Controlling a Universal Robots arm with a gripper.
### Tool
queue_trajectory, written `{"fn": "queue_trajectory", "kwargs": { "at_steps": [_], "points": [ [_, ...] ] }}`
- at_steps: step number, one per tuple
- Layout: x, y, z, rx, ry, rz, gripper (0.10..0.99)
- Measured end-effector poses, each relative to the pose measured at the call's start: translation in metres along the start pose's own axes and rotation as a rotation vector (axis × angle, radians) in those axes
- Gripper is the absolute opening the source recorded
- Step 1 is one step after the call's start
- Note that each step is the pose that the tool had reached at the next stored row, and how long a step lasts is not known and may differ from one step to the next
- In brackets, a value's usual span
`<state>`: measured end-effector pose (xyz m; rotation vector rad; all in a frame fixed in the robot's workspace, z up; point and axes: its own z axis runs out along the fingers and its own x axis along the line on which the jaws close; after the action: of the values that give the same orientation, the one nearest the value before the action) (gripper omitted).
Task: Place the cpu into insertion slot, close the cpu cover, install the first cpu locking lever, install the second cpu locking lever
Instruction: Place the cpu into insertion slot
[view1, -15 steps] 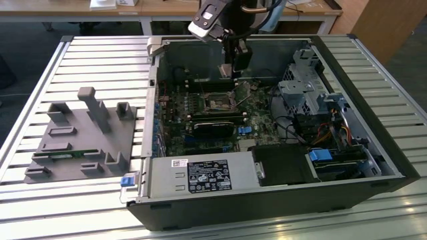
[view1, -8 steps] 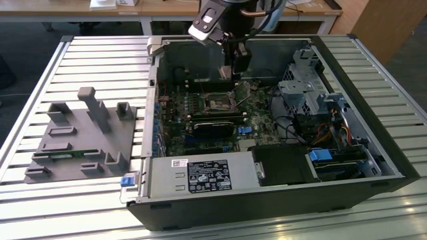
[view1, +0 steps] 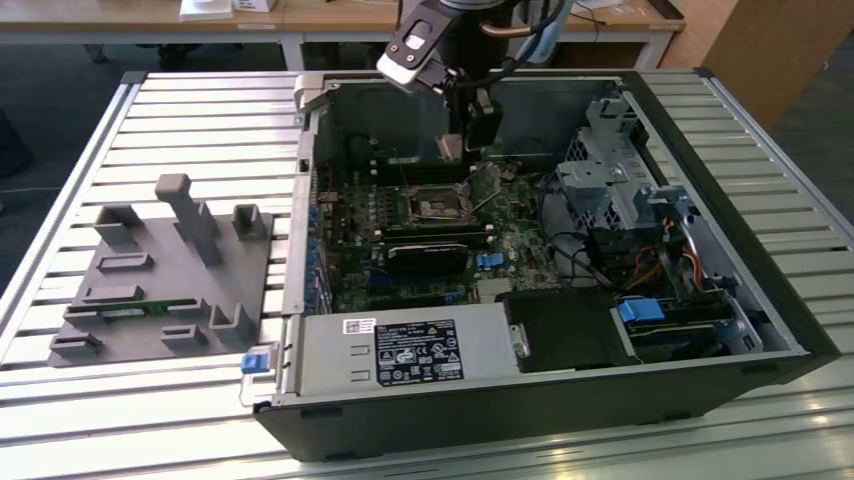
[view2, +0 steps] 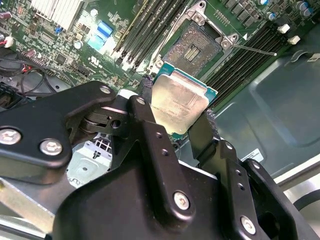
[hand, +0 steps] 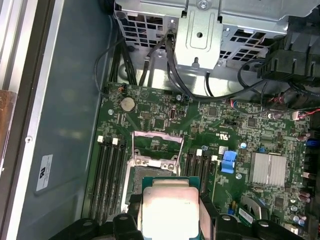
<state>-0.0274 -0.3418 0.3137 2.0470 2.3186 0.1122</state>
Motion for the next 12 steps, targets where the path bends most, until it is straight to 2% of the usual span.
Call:
{"fn": "queue_trajectory", "kwargs": {
  "at_steps": [12],
  "points": [
    [0.0, -0.0004, 0.0045, 0.0, -0.001, 0.0, 0.537]
  ]
}}
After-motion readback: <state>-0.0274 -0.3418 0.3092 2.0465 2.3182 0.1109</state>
